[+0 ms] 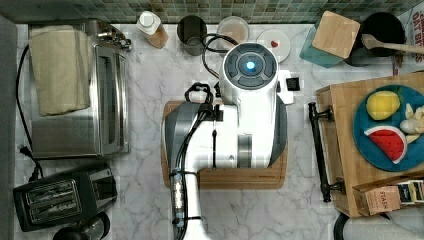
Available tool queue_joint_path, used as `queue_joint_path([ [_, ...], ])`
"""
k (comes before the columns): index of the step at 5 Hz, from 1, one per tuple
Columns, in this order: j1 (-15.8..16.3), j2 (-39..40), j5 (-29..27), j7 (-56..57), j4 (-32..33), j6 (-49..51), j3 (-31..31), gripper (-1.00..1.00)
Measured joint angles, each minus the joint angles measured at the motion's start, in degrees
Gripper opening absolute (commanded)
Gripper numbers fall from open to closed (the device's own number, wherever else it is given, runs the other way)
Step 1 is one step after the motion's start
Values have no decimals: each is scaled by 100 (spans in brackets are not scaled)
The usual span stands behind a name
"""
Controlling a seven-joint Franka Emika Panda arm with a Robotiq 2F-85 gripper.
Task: Open the drawer.
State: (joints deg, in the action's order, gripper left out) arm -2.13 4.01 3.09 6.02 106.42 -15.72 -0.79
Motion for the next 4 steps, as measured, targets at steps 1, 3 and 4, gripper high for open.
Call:
queue_joint_path([
  [1, -2, 45, 5, 0, 6, -36, 0, 100],
  [3, -3, 57, 4, 433, 280, -504, -2, 100],
  [4, -3, -153, 16, 1460, 750, -1041, -1, 100],
])
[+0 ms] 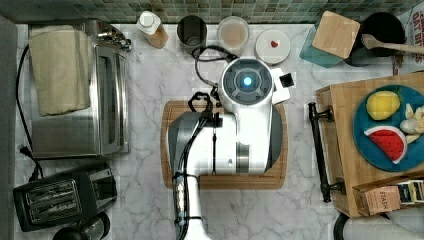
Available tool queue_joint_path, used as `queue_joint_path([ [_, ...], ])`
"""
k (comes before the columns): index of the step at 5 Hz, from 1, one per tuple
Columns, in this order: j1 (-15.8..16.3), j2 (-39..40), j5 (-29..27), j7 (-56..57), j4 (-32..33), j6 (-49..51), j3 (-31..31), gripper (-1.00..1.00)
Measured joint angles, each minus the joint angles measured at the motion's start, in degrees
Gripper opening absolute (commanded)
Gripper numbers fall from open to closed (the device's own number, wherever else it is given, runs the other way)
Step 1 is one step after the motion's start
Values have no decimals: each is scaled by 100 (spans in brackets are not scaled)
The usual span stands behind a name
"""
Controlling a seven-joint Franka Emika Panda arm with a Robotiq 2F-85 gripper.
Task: Open the drawer.
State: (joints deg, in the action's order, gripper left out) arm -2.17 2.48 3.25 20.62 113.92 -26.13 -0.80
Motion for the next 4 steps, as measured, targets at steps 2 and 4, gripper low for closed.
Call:
queue_joint_path([
  [2, -96, -285, 1, 2384, 962, -448, 58, 100],
  [4, -416, -285, 405, 3324, 1488, -789, 563, 100],
])
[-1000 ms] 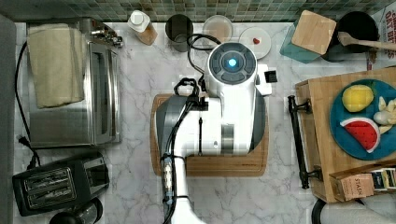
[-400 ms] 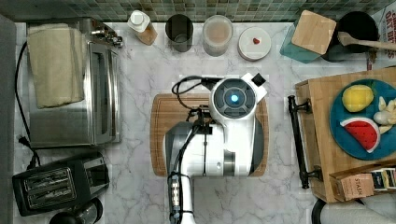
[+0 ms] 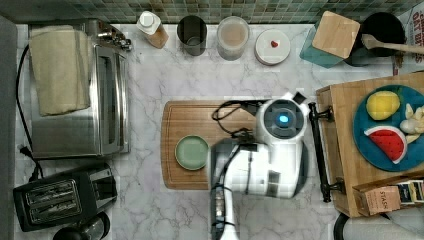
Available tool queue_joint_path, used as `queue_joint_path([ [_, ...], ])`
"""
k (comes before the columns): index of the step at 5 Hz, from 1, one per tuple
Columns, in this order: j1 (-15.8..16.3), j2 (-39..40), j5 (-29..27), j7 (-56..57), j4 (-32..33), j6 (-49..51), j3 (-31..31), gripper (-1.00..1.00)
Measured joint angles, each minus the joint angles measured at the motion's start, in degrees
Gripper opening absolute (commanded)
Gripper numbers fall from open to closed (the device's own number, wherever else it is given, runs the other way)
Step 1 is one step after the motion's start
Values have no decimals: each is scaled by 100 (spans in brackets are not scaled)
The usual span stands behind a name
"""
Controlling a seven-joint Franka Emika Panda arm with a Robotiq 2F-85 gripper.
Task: Open the drawer.
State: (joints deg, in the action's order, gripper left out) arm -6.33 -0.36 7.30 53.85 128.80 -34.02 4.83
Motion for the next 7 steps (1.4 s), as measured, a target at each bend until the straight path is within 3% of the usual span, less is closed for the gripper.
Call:
queue_joint_path([
  [3, -778, -1, 257, 64, 123, -934, 502, 100],
  [4, -776, -18, 282, 64, 123, -1024, 506, 100],
  [7, -600, 40, 1395, 50, 302, -1536, 394, 100],
])
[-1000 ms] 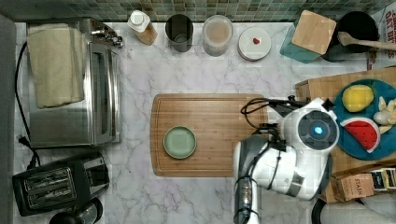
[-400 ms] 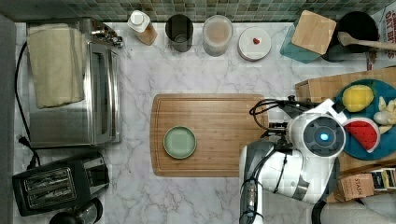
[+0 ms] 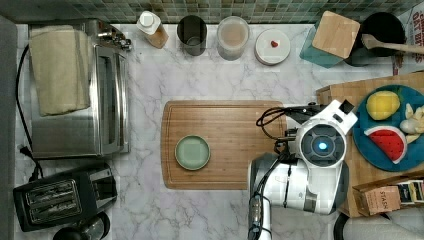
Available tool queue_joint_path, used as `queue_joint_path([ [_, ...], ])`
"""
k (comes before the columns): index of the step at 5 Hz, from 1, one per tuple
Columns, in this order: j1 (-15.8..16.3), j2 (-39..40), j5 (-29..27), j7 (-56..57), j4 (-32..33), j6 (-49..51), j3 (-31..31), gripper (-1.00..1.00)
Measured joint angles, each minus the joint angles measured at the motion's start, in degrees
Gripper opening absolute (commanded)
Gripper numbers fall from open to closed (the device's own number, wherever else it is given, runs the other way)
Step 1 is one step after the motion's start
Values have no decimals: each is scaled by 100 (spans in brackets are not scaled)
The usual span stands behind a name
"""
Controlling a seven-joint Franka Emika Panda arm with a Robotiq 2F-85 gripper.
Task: Open the drawer.
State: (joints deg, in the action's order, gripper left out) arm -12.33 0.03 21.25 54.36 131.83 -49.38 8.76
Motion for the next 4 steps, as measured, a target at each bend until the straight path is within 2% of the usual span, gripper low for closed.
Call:
queue_joint_path([
  [1, -38, 116, 67, 0, 45, 3, 0, 100],
  [3, -219, 476, 71, 0, 291, -1027, 104, 100],
  [4, -286, 688, 63, -17, 336, -1049, 144, 100],
])
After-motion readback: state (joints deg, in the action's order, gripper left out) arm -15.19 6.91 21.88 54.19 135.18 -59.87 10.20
